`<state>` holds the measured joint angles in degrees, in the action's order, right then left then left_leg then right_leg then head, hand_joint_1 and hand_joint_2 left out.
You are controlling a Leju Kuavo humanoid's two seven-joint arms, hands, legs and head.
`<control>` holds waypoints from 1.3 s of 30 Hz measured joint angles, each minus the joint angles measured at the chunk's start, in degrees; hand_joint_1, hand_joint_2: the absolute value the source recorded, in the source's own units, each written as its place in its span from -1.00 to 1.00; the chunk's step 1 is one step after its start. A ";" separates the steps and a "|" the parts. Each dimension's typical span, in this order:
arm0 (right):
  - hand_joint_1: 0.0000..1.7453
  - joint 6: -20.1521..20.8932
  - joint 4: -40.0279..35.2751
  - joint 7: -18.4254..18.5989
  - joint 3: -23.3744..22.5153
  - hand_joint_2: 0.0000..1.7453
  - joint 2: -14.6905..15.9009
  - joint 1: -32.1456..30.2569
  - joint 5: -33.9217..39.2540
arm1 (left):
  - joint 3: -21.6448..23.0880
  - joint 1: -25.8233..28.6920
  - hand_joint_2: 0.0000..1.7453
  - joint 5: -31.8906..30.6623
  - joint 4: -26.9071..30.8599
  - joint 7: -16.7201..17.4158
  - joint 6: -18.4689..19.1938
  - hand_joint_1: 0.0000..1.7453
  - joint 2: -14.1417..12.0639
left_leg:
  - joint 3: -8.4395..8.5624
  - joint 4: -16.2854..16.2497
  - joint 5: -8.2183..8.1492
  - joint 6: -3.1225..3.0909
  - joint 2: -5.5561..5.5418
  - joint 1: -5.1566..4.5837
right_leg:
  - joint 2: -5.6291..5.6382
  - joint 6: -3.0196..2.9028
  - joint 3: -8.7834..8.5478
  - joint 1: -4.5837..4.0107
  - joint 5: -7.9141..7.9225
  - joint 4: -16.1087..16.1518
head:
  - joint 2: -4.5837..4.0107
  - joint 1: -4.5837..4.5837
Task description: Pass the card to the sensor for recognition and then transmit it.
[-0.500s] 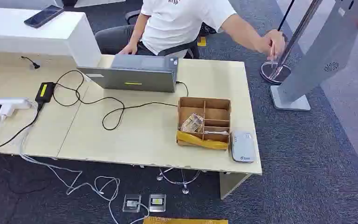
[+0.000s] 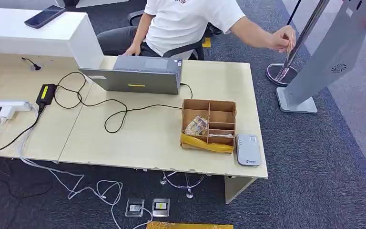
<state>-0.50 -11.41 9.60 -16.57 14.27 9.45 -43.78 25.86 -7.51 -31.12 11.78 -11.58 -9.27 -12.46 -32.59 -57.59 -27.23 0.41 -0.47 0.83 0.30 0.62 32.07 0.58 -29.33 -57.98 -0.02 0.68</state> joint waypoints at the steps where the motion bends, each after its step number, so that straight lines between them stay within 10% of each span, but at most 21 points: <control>1: -1.00 0.00 0.00 0.00 0.00 1.00 0.00 0.00 0.00 | 0.00 0.00 1.00 0.00 0.00 0.00 0.00 -1.00 0.00 | 0.00 0.00 0.00 0.00 0.00 0.00 | 0.00 0.00 0.00 0.00 0.00 0.00 | -0.02 0.00; 17: -1.00 -5.00 0.00 -0.65 -0.11 1.00 0.54 0.49 2.66 | 0.00 0.12 1.00 -0.20 0.00 -0.09 -0.48 -1.00 0.00 | -0.01 0.00 0.00 0.00 0.00 -0.01 | 0.00 0.00 0.00 0.01 0.00 0.00 | 0.00 0.00; 28: -1.00 -6.73 -0.50 -4.63 -7.89 1.00 8.34 9.48 17.11 | -0.02 0.26 1.00 -1.35 -0.20 -1.38 0.11 -1.00 -0.11 | 0.00 -0.02 0.08 -0.13 0.01 -0.17 | 0.02 0.16 0.00 0.19 0.11 0.00 | -0.02 0.04; 34: -1.00 -7.37 -3.74 -19.66 -8.81 1.00 15.02 26.27 18.36 | 0.00 0.03 1.00 -2.45 -0.39 -1.68 1.64 -1.00 -0.42 | -0.58 -0.03 0.35 -0.36 0.59 -0.71 | 0.64 0.44 0.75 0.72 0.57 -0.41 | 0.00 0.11; 39: -1.00 -6.10 -7.10 -15.69 -5.47 1.00 18.67 47.93 14.91 | -0.02 -0.68 1.00 -2.71 -0.39 -1.83 2.14 -1.00 -0.66 | -0.61 -0.05 0.74 -0.49 -0.21 -0.73 | -0.24 0.52 0.76 0.77 0.60 -0.46 | 0.00 0.00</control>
<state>-6.60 -18.51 -6.10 -22.04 32.94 57.39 -28.87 25.83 -8.20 -33.84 11.39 -13.42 -7.12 -13.11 -33.20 -57.64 -26.50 -0.09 -0.68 0.10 0.06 1.14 32.83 1.35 -28.73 -58.43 -0.02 0.68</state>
